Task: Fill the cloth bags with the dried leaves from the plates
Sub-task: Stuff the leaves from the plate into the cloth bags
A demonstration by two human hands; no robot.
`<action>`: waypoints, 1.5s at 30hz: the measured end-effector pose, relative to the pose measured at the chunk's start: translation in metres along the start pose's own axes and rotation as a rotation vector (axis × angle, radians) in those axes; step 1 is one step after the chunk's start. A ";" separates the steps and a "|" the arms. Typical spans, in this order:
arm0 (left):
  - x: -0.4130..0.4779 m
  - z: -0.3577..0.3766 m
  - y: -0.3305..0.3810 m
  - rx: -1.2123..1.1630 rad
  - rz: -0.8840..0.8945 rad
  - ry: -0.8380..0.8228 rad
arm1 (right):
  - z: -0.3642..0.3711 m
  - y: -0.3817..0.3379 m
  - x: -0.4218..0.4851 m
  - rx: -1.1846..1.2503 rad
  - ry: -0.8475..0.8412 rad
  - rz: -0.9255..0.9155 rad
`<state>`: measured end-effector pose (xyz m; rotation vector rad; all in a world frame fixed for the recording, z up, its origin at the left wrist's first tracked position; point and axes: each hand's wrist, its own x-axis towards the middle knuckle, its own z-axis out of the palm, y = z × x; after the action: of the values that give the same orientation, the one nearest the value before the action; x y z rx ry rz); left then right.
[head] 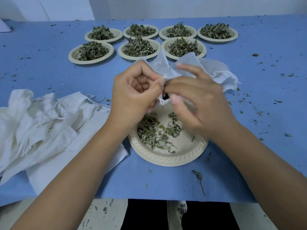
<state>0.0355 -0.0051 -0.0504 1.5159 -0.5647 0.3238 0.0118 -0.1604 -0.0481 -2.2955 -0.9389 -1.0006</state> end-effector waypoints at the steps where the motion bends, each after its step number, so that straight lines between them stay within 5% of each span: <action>1: 0.000 0.001 0.000 0.006 -0.007 -0.032 | 0.003 -0.001 0.000 0.032 -0.116 0.020; 4: 0.001 0.001 -0.001 0.012 -0.045 -0.009 | 0.005 -0.001 0.000 0.196 -0.244 0.196; 8: 0.006 -0.005 -0.003 -0.005 -0.077 0.170 | -0.024 0.008 0.004 0.531 0.073 0.552; 10: 0.007 -0.006 -0.003 -0.005 -0.080 0.217 | -0.032 0.013 0.007 0.608 -0.199 0.702; 12: 0.007 -0.005 -0.003 0.004 -0.088 0.229 | -0.025 0.009 0.006 0.600 -0.666 0.813; 14: 0.007 -0.004 -0.002 0.003 -0.098 0.226 | -0.015 0.004 0.002 0.566 -0.833 0.802; 18: 0.008 -0.005 -0.002 -0.006 -0.105 0.220 | -0.011 0.010 0.001 0.380 -0.550 0.670; 21: 0.007 -0.003 -0.001 -0.007 -0.119 0.217 | -0.008 0.011 -0.002 0.034 -0.663 0.503; 29: 0.008 -0.004 -0.001 -0.005 -0.123 0.218 | -0.010 0.000 -0.003 0.482 -0.985 0.498; 39: 0.009 -0.005 -0.003 -0.054 -0.153 0.258 | -0.011 -0.001 0.004 0.505 -0.657 0.451; 45: 0.007 -0.003 -0.003 0.011 -0.117 0.158 | -0.020 0.002 0.009 0.957 -0.079 0.585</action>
<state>0.0434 -0.0035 -0.0496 1.5115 -0.3488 0.3531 0.0084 -0.1705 -0.0292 -1.6045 -0.5220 -0.1304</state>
